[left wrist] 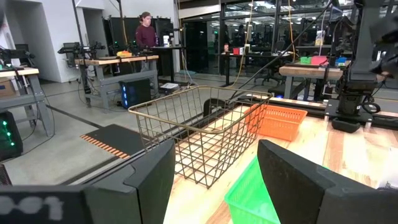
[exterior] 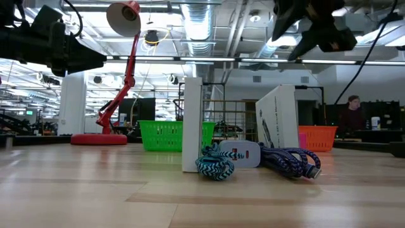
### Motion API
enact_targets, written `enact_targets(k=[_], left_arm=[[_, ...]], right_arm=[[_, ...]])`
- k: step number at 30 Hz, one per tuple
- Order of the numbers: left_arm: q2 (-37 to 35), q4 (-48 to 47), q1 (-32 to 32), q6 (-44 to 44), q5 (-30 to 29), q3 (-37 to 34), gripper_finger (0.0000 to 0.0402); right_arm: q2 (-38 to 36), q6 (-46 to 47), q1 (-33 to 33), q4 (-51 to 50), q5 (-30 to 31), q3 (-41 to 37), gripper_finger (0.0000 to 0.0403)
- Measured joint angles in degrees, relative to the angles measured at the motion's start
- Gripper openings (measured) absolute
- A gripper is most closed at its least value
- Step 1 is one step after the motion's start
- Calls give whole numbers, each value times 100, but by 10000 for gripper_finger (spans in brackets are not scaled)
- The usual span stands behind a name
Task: Pick and place items into bin
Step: Put the left white card reader box into the gold wire basket
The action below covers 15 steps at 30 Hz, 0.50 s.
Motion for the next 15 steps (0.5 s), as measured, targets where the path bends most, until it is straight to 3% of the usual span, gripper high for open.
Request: enact_targets(k=[15], left_arm=[[0, 0, 1, 0, 1, 2, 217]], right_arm=[[292, 271, -147, 316, -1007, 59, 171]])
